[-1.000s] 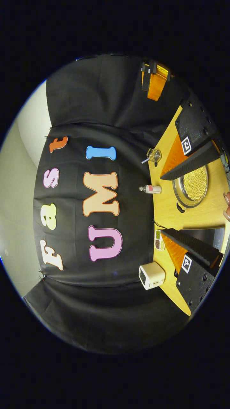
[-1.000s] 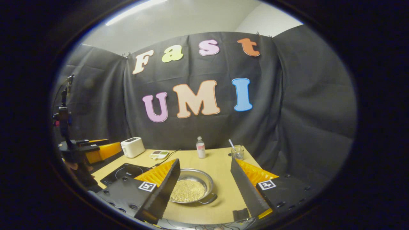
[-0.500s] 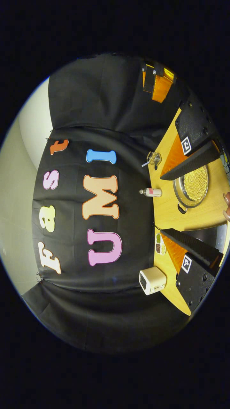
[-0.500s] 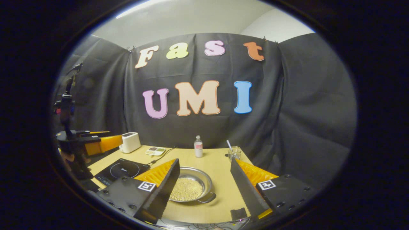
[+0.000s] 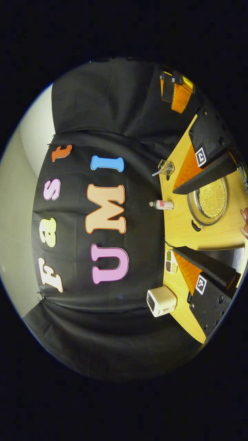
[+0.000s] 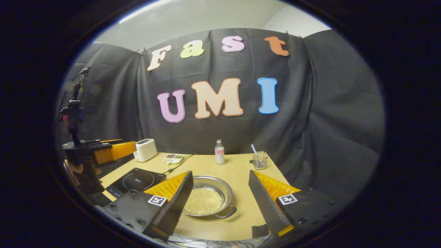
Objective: First push the handle of the pot to place it horizontally, then grasp the pot with both hands and set it on the induction cooktop.
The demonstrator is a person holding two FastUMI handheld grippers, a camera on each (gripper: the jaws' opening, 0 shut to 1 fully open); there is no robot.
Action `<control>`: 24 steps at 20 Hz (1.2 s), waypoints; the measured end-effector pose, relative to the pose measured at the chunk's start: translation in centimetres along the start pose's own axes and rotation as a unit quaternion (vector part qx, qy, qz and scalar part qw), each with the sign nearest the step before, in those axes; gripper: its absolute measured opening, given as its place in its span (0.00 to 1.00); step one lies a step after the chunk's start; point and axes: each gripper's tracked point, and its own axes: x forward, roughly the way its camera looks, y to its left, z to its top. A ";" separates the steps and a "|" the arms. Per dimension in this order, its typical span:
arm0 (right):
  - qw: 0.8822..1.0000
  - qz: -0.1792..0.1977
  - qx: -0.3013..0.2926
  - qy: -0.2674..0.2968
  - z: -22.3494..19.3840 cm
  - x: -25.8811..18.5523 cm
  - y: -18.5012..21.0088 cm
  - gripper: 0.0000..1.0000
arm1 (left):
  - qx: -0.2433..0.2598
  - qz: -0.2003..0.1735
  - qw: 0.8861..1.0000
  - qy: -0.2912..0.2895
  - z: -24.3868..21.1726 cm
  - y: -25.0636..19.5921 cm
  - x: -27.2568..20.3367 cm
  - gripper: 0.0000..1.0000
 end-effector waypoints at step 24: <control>0.999 0.019 -0.010 0.026 -1.8 0.2 -0.4 0.26 | 0.001 0.010 1.000 0.004 -0.2 -1.0 -0.4 0.96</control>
